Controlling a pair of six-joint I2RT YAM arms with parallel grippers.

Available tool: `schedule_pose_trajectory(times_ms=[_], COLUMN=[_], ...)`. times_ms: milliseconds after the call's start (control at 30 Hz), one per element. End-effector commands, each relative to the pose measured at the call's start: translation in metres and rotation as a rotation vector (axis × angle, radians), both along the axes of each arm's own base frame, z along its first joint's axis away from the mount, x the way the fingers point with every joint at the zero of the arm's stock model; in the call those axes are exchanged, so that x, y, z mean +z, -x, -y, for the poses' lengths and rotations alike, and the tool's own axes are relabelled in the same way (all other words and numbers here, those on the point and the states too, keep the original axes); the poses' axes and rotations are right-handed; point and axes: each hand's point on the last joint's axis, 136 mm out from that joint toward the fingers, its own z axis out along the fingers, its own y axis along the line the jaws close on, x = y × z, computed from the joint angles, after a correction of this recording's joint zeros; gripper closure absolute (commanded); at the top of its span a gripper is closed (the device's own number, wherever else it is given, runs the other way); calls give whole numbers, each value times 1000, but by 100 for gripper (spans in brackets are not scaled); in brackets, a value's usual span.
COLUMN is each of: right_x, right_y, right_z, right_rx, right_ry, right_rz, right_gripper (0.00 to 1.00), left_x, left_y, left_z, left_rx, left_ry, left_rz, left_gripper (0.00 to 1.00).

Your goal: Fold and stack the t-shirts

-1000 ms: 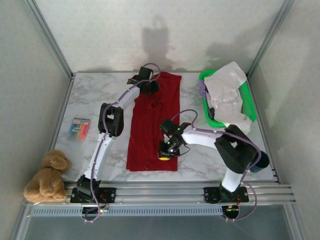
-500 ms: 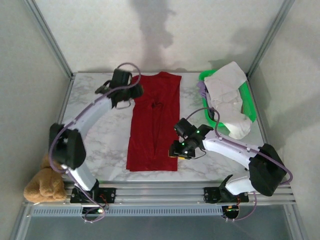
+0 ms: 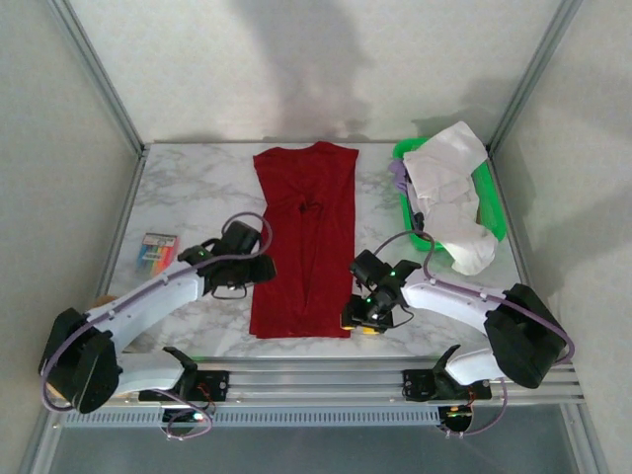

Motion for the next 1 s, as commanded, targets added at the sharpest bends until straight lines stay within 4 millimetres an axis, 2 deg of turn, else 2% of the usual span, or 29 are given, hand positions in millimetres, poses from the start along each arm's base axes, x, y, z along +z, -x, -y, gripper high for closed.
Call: schedule_pose_trajectory(times_ms=[0,133,267,433,700,967], right_x=[1,1,-1,-7,-10,-16], right_y=[2,3,2,0,-4,-4], right_z=[-6,-11,-12,-15,-24,-24], right_rx=[-15,-15,-5,7,28,28], right_ry=[-46,-61,-49,-44,-46,-34], right_rz=[2,13,21,11,3,-10], right_gripper=[48,48,48,49,51,55], left_x=[-21,-40,-56,-60,-48,-63], left_y=[32,61,78,77,82,87], left_z=[-7,1,3,2,-13,-20], left_rx=[62,51,37,57,67,76], left_ry=[0,15,-1,-19,-121,-164], left_rz=[-88,-128,-163,-149,-150,-169], left_gripper=[48,48,49,52,52,52])
